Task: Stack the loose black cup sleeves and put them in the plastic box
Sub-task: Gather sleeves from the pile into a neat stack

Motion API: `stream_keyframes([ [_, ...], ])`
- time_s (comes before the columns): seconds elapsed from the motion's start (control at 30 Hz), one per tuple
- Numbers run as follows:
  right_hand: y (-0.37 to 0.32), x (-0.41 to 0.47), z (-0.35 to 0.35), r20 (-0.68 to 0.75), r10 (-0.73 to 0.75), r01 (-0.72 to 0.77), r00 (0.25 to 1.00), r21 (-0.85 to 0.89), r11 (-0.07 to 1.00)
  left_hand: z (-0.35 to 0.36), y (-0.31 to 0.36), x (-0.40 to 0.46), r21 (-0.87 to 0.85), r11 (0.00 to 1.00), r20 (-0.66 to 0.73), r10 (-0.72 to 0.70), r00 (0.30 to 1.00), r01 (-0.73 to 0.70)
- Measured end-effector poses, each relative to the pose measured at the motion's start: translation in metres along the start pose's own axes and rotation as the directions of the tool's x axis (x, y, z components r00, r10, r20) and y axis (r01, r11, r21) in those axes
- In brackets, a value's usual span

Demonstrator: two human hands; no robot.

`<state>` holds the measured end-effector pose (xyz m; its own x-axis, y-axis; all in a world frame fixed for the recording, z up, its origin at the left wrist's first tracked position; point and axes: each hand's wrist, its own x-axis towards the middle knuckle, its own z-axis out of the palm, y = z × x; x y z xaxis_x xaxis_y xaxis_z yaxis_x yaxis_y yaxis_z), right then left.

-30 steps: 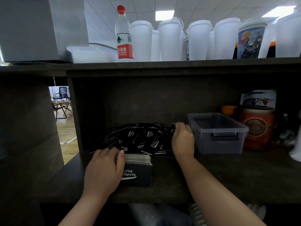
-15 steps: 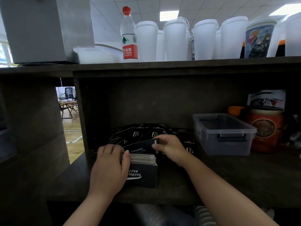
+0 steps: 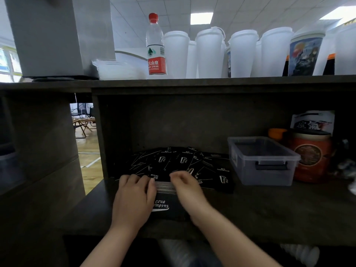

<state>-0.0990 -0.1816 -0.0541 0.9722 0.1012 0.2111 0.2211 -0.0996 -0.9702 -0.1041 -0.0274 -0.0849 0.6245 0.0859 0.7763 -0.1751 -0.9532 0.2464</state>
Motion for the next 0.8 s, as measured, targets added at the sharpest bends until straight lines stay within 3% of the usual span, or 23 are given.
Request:
stream_keyframes([
  [0.07,0.002,-0.015,0.019,-0.144,0.05,-0.028,0.988,0.152,0.988,-0.004,0.001,0.0,-0.049,0.998,-0.024,-0.041,0.999,0.039],
  [0.13,0.002,-0.018,0.028,-0.289,0.041,0.006,0.957,0.159,0.987,-0.006,0.004,0.003,-0.106,0.989,-0.046,-0.106,0.993,0.101],
  [0.17,0.001,-0.018,0.029,-0.343,0.032,0.014,0.939,0.132,0.991,-0.006,0.004,0.006,-0.199,0.96,-0.036,-0.206,0.978,0.195],
  [0.2,0.0,-0.018,0.03,-0.383,0.026,0.021,0.923,0.117,0.993,-0.008,0.006,0.008,-0.359,0.872,0.002,-0.356,0.934,0.333],
  [0.27,-0.003,-0.02,0.03,-0.421,0.017,0.034,0.907,0.113,0.993,-0.009,0.008,0.013,-0.592,0.561,0.207,-0.588,0.782,0.578],
  [0.3,-0.004,-0.022,0.03,-0.431,0.004,0.048,0.902,0.111,0.993,-0.009,0.008,0.013,-0.631,0.475,0.274,-0.603,0.749,0.613],
  [0.47,-0.004,-0.03,0.029,-0.446,-0.054,0.132,0.894,0.146,0.98,-0.018,0.01,0.005,-0.762,0.368,0.288,-0.545,0.787,0.533],
  [0.6,0.0,-0.027,0.03,-0.418,0.052,0.051,0.907,0.233,0.971,-0.021,0.009,0.002,-0.794,0.239,0.367,-0.544,0.755,0.558],
  [0.7,-0.001,-0.026,0.028,-0.389,0.064,0.016,0.919,0.198,0.98,-0.028,0.011,0.003,-0.815,0.127,0.423,-0.538,0.73,0.565],
  [0.8,-0.002,-0.023,0.028,-0.361,0.076,-0.017,0.929,0.165,0.986,-0.03,0.011,0.004,-0.808,0.117,0.454,-0.501,0.737,0.578],
])
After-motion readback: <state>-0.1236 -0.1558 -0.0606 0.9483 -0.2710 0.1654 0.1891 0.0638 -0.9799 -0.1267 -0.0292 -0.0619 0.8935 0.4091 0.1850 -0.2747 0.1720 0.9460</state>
